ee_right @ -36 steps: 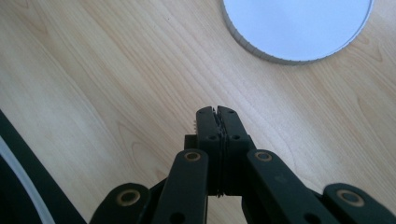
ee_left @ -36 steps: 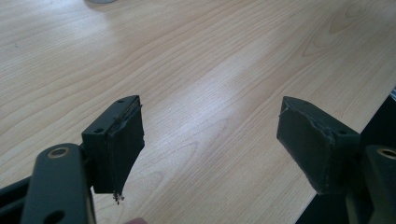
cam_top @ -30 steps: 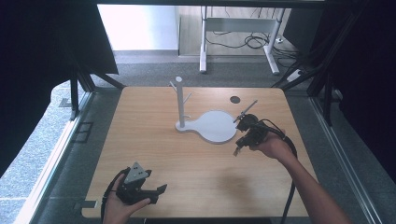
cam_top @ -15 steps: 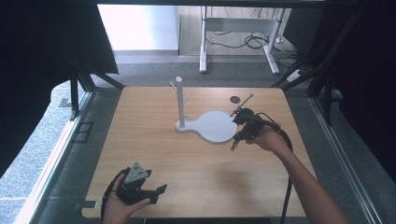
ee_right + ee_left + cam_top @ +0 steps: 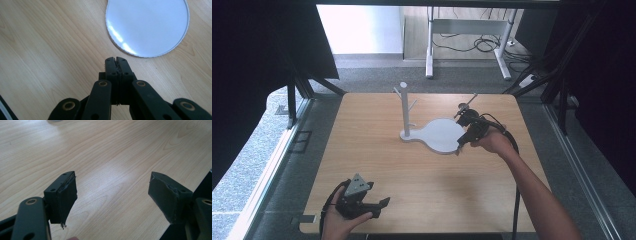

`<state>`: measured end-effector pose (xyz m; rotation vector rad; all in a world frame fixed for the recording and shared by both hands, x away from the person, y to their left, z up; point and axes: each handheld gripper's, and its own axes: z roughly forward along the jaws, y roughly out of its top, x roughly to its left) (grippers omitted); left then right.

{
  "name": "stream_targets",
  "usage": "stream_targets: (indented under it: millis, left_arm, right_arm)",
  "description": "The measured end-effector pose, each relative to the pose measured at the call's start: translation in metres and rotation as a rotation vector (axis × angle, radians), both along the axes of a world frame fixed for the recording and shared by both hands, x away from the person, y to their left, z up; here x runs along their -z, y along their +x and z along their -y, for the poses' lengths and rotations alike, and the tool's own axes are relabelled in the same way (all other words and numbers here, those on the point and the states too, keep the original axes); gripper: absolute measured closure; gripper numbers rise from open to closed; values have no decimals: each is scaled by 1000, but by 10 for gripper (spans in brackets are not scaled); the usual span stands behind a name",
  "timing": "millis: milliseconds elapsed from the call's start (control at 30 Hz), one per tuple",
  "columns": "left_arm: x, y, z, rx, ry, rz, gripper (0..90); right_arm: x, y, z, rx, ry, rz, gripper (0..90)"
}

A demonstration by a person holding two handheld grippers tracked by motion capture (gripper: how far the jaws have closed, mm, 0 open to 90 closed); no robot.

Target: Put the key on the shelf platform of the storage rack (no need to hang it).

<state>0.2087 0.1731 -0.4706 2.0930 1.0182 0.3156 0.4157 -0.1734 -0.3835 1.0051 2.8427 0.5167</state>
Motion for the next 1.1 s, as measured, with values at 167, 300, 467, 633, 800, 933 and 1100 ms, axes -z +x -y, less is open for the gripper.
stream_targets:
  millis: [167,300,467,633,800,933,1100]
  left_arm:
    - [0,0,-1,-2,-1,0,234]
    - [1,1,-1,-4,-5,-2,233]
    - [0,1,-2,-5,-5,-2,233]
    - [0,1,-2,-5,-3,-2,233]
    - [0,1,-3,-7,-7,0,233]
    - [-1,0,-5,-7,-6,1,233]
    - [-1,0,-7,-14,-14,3,234]
  right_arm:
    - [0,9,0,18,8,0,900]
    - [-1,18,0,29,8,6,900]
    - [-3,27,1,39,12,7,900]
    - [-3,34,0,45,19,4,900]
    - [-2,41,-3,50,26,-6,900]
    - [5,50,-8,61,26,-15,899]
    - [11,61,-11,74,12,-23,900]
